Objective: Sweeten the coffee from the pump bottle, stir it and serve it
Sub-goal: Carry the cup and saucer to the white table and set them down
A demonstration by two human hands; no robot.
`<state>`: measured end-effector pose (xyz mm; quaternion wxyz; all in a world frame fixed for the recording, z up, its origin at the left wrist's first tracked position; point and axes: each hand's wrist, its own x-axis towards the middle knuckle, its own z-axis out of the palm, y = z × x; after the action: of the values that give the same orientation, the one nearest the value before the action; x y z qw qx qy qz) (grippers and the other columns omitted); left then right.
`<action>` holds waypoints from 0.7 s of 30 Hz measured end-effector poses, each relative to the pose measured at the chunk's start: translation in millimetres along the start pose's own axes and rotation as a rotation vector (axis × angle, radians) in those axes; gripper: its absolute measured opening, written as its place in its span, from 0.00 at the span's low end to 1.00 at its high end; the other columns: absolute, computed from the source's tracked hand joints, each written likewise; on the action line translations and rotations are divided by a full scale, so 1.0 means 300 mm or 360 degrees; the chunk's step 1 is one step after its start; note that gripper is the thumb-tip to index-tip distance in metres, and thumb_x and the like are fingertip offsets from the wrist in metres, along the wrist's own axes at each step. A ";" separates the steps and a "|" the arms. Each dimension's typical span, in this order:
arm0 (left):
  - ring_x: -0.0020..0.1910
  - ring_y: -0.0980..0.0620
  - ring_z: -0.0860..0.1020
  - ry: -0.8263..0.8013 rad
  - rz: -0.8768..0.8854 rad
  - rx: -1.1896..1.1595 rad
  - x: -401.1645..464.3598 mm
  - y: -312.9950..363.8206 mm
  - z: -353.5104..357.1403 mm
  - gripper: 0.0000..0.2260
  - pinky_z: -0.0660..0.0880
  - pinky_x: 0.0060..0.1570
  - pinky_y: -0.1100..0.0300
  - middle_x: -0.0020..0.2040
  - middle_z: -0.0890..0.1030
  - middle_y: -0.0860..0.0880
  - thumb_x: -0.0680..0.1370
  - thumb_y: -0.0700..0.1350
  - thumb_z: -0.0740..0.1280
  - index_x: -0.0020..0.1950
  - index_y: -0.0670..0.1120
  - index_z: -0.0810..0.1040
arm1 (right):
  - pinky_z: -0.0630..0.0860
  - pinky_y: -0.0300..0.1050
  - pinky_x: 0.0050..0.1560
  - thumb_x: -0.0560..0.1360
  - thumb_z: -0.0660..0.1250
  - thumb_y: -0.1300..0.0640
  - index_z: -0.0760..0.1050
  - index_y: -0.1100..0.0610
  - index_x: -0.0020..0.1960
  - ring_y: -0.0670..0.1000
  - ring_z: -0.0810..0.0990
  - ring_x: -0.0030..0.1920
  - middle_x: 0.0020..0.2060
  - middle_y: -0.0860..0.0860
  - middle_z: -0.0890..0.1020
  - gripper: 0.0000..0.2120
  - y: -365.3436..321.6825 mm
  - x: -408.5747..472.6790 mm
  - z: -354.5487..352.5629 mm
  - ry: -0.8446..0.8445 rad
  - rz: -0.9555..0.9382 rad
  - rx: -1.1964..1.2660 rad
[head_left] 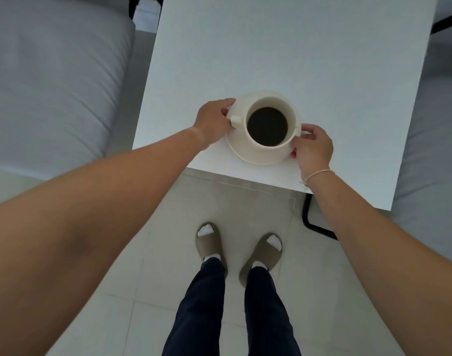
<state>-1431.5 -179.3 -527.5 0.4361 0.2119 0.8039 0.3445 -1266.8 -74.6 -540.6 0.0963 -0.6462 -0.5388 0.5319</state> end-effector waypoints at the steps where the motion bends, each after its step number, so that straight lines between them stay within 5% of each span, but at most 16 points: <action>1: 0.47 0.50 0.74 -0.0003 0.0025 0.0015 0.003 -0.001 0.000 0.17 0.73 0.49 0.59 0.43 0.77 0.52 0.73 0.37 0.63 0.60 0.48 0.78 | 0.80 0.54 0.53 0.70 0.68 0.64 0.77 0.55 0.53 0.53 0.79 0.45 0.43 0.52 0.79 0.13 0.003 0.001 0.004 0.0013 -0.0001 0.0013; 5: 0.49 0.49 0.75 0.0013 0.0120 0.0130 0.012 -0.012 -0.001 0.16 0.73 0.54 0.58 0.50 0.79 0.48 0.74 0.39 0.64 0.61 0.47 0.77 | 0.80 0.55 0.54 0.70 0.68 0.64 0.77 0.54 0.52 0.53 0.79 0.45 0.42 0.52 0.78 0.11 0.012 -0.001 0.015 0.0061 -0.0011 0.0025; 10: 0.46 0.51 0.73 0.0058 0.0215 0.0236 0.009 -0.024 0.001 0.14 0.70 0.49 0.62 0.42 0.75 0.53 0.74 0.40 0.65 0.60 0.46 0.77 | 0.80 0.53 0.53 0.71 0.67 0.63 0.75 0.51 0.48 0.53 0.79 0.46 0.44 0.51 0.78 0.10 0.017 -0.008 0.017 0.0090 -0.0058 -0.0029; 16: 0.43 0.48 0.72 0.0104 0.0299 0.0416 0.021 -0.037 0.003 0.11 0.71 0.48 0.59 0.43 0.74 0.44 0.74 0.41 0.64 0.55 0.43 0.78 | 0.81 0.53 0.51 0.70 0.68 0.63 0.74 0.52 0.47 0.51 0.76 0.42 0.35 0.46 0.74 0.09 0.024 -0.005 0.018 0.0105 -0.0114 -0.0082; 21: 0.50 0.44 0.74 0.0135 0.0294 0.0510 0.026 -0.053 0.010 0.13 0.71 0.53 0.57 0.48 0.72 0.44 0.75 0.44 0.65 0.59 0.42 0.76 | 0.81 0.51 0.51 0.71 0.69 0.61 0.77 0.55 0.52 0.51 0.77 0.43 0.40 0.49 0.76 0.10 0.034 0.003 0.019 0.0122 -0.0171 -0.0129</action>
<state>-1433.8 -183.9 -544.7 0.3289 0.3368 0.8432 0.2594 -1265.5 -80.5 -550.5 0.1190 -0.6396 -0.5896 0.4787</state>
